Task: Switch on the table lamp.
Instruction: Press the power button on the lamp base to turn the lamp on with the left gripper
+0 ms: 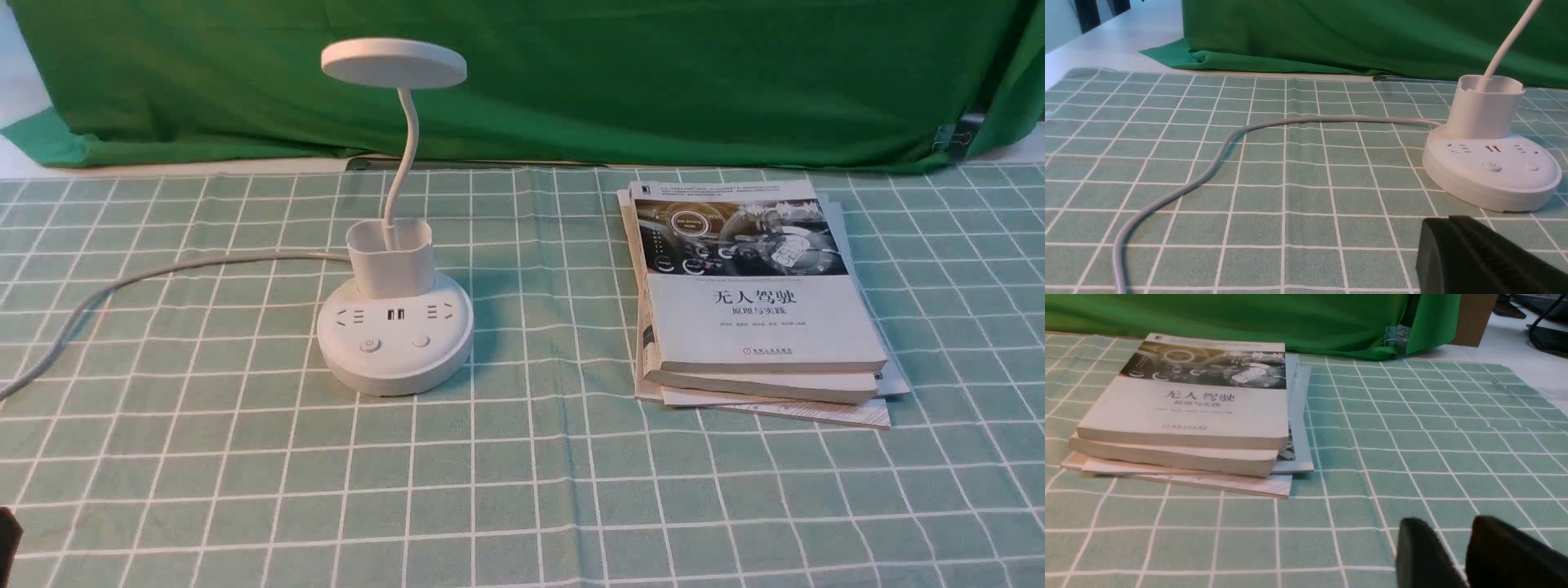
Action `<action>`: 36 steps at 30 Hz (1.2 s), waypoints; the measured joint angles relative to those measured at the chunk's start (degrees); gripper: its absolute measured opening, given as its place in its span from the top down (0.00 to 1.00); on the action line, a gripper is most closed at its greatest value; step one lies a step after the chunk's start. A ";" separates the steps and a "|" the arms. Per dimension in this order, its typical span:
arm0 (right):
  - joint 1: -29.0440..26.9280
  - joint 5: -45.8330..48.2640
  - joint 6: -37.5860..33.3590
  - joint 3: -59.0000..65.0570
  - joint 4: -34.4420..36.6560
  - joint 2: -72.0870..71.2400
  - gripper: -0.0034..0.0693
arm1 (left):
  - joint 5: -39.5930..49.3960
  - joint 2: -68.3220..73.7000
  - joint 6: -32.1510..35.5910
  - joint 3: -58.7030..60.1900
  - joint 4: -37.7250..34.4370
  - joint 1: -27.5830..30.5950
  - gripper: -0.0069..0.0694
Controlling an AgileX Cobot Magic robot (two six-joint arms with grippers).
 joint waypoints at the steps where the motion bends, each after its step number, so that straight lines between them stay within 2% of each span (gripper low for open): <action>1: 0.00 0.00 0.00 0.00 0.00 0.00 0.62 | 0.00 0.00 0.00 0.00 0.00 0.00 0.88; 31: 0.00 0.00 0.00 0.00 0.00 0.00 0.62 | 0.00 0.00 0.07 0.00 0.05 0.00 0.88; 34: 0.00 0.00 0.00 0.00 0.00 0.00 0.62 | -1.74 0.00 0.12 0.00 0.05 0.00 0.88; 36: 0.00 0.00 0.00 0.00 0.00 0.00 0.62 | -6.69 0.00 0.13 0.00 0.05 0.00 0.88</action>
